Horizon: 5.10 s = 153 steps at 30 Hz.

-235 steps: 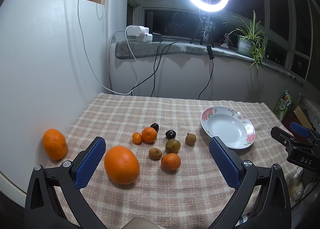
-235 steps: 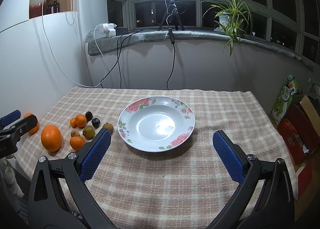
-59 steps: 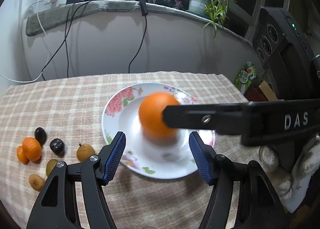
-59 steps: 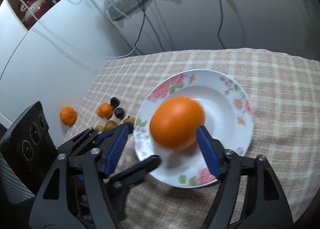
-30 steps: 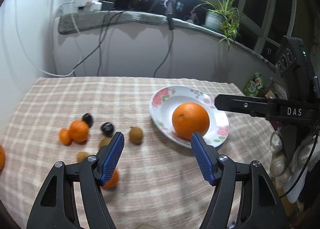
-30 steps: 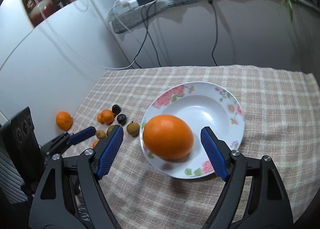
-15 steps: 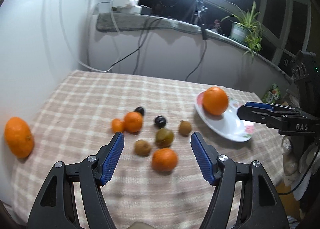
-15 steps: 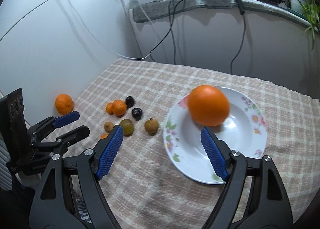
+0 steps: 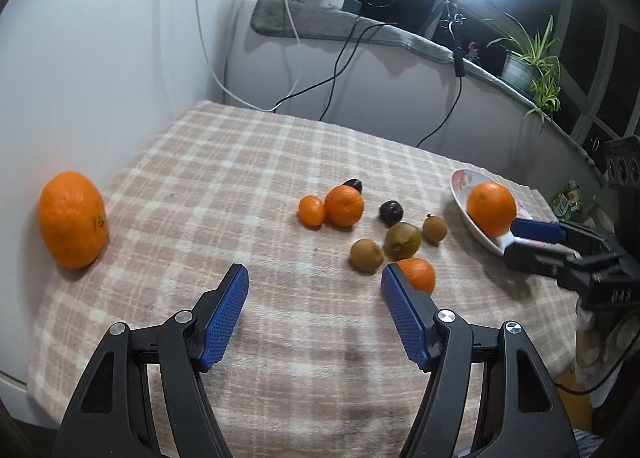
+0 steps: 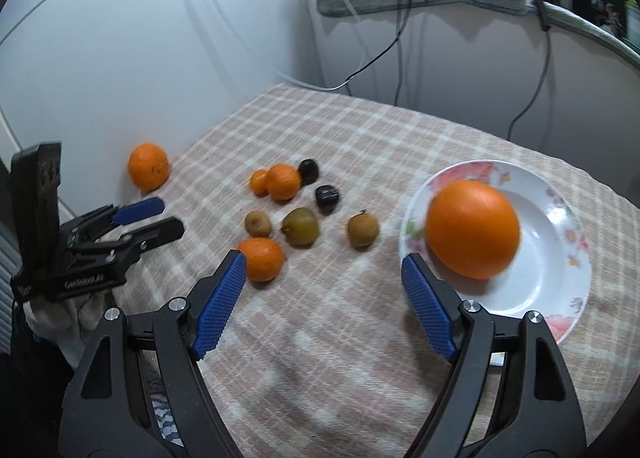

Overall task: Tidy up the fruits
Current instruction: 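Move the right tool to a mandarin and grasp it, then carry the mandarin into the plate beside the orange and release it, then move the right tool back to the fruits and reach for a kiwi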

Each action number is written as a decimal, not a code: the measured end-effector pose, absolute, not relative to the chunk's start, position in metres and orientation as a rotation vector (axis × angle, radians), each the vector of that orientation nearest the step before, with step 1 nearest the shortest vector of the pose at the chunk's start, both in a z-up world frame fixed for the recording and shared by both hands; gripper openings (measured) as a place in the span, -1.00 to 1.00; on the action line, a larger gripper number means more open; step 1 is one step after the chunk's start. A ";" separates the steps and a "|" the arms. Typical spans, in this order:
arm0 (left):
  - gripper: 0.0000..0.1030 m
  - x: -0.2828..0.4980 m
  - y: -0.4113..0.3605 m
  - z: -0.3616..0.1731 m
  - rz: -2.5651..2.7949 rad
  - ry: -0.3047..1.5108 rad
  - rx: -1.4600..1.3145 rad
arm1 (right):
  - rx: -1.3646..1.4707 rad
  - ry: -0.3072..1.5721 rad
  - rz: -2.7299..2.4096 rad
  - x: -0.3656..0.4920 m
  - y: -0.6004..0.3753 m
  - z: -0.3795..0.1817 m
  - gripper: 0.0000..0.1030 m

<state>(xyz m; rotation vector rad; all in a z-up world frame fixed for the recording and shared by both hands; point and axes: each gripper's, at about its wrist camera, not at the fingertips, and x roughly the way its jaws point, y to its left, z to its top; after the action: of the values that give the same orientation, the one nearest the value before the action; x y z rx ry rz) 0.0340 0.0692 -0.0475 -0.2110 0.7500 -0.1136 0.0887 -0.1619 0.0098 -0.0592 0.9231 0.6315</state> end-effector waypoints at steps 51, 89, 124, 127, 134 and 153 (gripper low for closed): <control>-0.48 0.108 0.035 -0.078 -0.353 0.942 -0.202 | -0.195 1.011 0.757 0.095 -0.101 -0.042 -0.22; -0.49 0.151 -0.045 -0.028 -0.490 0.826 -0.242 | 0.029 0.882 0.452 0.098 -0.283 0.010 -0.22; -0.08 0.193 -0.087 -0.028 -0.519 0.856 -0.189 | -0.007 0.881 0.404 0.112 -0.294 -0.007 0.52; -0.08 0.190 -0.084 -0.026 -0.510 0.850 -0.190 | -0.011 0.867 0.394 0.110 -0.293 -0.003 0.60; -0.08 0.179 -0.076 -0.017 -0.498 0.827 -0.184 | -0.002 0.853 0.403 0.103 -0.289 0.005 0.61; -0.08 0.130 0.019 -0.006 -0.335 0.762 -0.194 | -0.034 0.830 0.543 0.083 -0.233 0.024 0.61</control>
<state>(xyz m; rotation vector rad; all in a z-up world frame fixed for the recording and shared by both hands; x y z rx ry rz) 0.1297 0.0195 -0.0060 -0.1945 0.7621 -0.3353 0.0832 -0.2327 0.0235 -0.0341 0.8296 0.5433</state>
